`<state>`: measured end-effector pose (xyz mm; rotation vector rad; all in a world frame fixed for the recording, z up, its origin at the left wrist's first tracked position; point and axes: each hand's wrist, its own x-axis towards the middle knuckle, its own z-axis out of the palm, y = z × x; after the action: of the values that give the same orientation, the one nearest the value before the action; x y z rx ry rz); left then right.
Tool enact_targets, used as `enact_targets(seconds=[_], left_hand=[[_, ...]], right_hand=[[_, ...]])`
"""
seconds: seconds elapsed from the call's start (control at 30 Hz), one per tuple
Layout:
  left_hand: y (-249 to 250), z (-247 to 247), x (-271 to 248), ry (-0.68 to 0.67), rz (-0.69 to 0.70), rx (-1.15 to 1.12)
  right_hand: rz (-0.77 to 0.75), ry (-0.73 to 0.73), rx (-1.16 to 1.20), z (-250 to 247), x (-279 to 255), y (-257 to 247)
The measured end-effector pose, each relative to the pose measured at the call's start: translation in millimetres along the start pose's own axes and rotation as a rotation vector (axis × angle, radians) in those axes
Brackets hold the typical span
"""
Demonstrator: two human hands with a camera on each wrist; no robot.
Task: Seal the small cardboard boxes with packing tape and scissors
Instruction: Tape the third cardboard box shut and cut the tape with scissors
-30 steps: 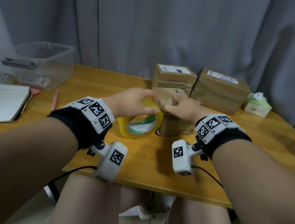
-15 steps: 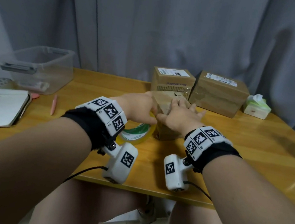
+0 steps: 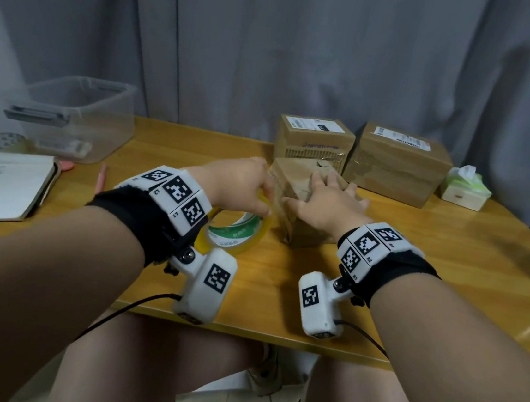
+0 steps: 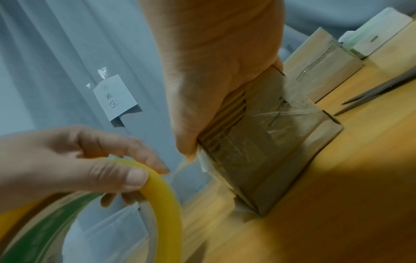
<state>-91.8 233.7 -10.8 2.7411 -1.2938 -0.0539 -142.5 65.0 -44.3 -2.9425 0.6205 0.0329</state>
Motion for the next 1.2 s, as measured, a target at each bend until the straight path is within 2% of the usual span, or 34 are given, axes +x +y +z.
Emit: enact_targets(seconds=[0.17,0.37,0.43,0.5,0.57,0.63,0.7,0.77,0.83,0.93,1.13,1.2], left_hand=[[3.4,6.7,4.2,0.14,0.029,-0.11],[3.9,12.6,7.2,0.189,0.017,-0.116],[5.9,12.7,6.7,0.195,0.012,-0.093],[9.7,11.8,5.6,0.196,-0.002,-0.075],[12.8,10.8,4.4,0.19,-0.017,-0.067],[14.3,9.8,3.0,0.184,-0.019,-0.071],[14.9,9.3,1.1,0.183,-0.018,-0.078],[15.1,9.0,0.6,0.182,-0.026,-0.09],[15.7,9.0,0.5,0.179,-0.035,-0.092],[15.2,9.7,-0.6,0.181,-0.045,-0.111],[6.8,13.8,-7.7,0.226,-0.063,-0.161],[6.0,15.1,-9.4,0.239,-0.063,-0.174]], right_hand=[[0.029,0.019,-0.031,2.6,2.4,-4.3],[-0.014,-0.003,0.028,2.7,4.5,7.9],[-0.068,-0.023,0.174,-0.6,6.4,16.0],[-0.1,0.1,0.468,-5.8,1.0,28.2],[-0.01,0.239,0.622,-10.4,-10.5,48.4],[0.162,0.253,0.492,-12.9,-22.3,74.0],[0.262,0.048,0.236,-10.4,-33.1,93.5],[0.27,-0.106,0.068,-7.8,-38.5,103.8],[0.248,-0.156,0.018,-3.5,-38.3,107.2],[0.219,-0.183,-0.062,3.4,-40.5,101.4],[0.358,-0.076,-0.125,19.8,-33.5,100.8],[0.431,-0.096,-0.089,23.7,-35.5,100.4]])
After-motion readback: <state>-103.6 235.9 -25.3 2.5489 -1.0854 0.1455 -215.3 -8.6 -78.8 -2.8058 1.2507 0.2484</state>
